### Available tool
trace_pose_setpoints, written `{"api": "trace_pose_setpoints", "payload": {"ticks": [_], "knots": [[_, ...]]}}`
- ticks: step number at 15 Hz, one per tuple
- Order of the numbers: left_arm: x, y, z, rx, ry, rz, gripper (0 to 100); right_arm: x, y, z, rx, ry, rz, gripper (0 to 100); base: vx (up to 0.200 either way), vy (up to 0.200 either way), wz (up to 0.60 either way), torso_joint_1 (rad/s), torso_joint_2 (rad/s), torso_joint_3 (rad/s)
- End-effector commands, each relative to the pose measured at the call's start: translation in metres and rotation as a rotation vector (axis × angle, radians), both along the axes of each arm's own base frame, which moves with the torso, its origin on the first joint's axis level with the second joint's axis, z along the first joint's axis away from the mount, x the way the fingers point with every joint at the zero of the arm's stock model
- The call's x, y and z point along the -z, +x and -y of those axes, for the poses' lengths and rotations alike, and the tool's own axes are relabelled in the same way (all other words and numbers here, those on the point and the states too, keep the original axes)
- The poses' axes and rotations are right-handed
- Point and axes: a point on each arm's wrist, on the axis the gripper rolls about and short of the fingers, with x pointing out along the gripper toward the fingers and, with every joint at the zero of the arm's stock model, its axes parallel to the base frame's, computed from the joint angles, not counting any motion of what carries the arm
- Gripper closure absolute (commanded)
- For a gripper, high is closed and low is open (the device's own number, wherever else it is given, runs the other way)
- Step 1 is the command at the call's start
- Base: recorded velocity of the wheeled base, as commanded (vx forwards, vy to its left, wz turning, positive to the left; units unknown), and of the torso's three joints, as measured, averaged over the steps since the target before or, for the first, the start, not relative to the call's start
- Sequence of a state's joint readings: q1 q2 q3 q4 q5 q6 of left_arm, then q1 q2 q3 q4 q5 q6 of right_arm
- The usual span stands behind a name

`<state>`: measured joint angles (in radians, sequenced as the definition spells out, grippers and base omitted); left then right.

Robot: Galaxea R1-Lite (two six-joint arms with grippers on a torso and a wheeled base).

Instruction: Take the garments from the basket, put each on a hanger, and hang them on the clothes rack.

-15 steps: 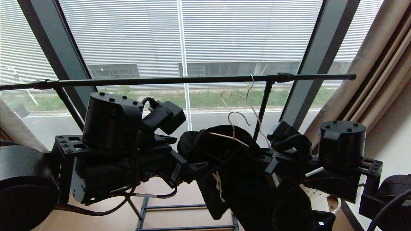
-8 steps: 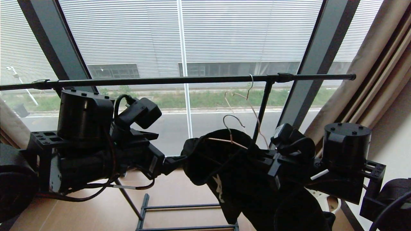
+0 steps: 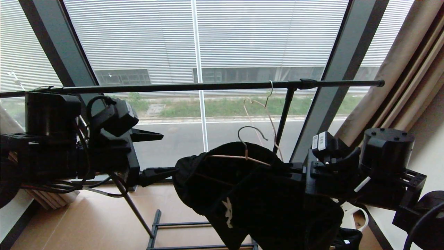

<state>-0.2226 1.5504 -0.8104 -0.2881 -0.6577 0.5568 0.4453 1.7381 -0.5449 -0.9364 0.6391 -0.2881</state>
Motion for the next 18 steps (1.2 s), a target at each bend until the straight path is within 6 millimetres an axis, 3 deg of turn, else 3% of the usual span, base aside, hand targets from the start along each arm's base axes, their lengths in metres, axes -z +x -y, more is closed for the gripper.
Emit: {"api": "trace_pose_setpoints", "payload": {"ticks": [1,4,7,11,15,18], "knots": [[0.004,0.003,-0.015,0.011,-0.011,0.03,0,-0.002,0.002,0.006,-0.013,0.012,0.002,100,0.0,0.0,0.0,0.0,0.0,0.0],[0.009,0.01,-0.032,0.098,0.025,0.139,0,-0.007,0.002,0.018,-0.144,0.06,0.003,100,0.0,0.0,0.0,0.0,0.0,0.0],[0.013,0.012,-0.031,0.186,0.021,0.175,0,-0.01,0.002,0.021,-0.217,0.084,0.005,100,0.0,0.0,0.0,0.0,0.0,0.0],[0.019,0.007,-0.01,0.284,0.037,0.189,0,-0.012,0.006,0.02,-0.254,0.097,0.012,100,0.0,0.0,0.0,0.0,0.0,0.0],[0.025,0.008,0.0,0.319,0.036,0.173,0,-0.015,0.005,0.022,-0.255,0.102,0.018,100,0.0,0.0,0.0,0.0,0.0,0.0],[0.035,0.018,0.01,0.345,0.034,0.136,0,-0.017,0.001,0.022,-0.275,0.109,0.017,100,0.0,0.0,0.0,0.0,0.0,0.0]]}}
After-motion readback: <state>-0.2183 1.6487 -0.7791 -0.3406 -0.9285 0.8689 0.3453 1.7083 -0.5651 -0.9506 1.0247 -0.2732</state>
